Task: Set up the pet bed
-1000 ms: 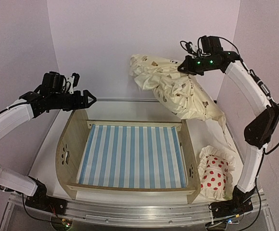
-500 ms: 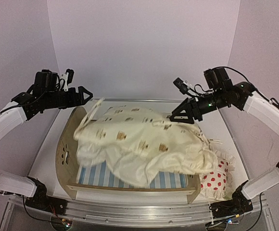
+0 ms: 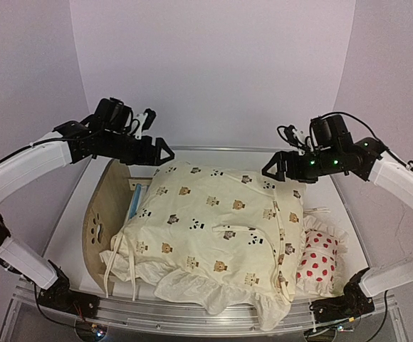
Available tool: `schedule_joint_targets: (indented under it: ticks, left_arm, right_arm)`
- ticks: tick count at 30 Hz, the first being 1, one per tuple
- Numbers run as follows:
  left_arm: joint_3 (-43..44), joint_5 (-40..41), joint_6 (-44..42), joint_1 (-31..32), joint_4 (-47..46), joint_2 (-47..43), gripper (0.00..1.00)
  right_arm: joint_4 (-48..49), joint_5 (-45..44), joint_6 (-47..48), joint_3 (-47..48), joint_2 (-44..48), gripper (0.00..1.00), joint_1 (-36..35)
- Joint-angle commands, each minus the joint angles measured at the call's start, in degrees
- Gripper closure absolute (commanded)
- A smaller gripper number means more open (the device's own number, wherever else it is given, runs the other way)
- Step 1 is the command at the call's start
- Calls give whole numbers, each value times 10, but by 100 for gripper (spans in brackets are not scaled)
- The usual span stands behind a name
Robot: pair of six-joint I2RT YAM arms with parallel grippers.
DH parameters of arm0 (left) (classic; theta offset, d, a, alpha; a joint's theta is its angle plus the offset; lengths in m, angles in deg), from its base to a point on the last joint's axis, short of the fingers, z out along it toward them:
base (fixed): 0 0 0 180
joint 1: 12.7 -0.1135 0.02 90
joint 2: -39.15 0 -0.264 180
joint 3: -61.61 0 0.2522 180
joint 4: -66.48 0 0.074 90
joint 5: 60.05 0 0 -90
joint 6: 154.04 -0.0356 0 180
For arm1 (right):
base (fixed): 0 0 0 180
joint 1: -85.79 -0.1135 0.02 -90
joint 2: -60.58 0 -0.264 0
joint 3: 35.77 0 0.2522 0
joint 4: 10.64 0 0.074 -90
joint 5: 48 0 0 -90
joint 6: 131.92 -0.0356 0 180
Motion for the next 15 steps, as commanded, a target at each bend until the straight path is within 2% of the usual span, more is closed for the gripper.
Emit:
schedule_joint_targets:
  ticks: [1, 9, 15]
  left_arm:
    - [42, 61, -6, 28, 74, 28, 13]
    - [16, 119, 17, 40, 114, 66, 11]
    - [-16, 100, 21, 40, 98, 63, 11]
  right_arm:
    - [-35, 57, -115, -25, 13, 2, -1]
    - [-91, -38, -144, -74, 92, 2, -1]
    - [-135, -51, -158, -99, 127, 2, -1]
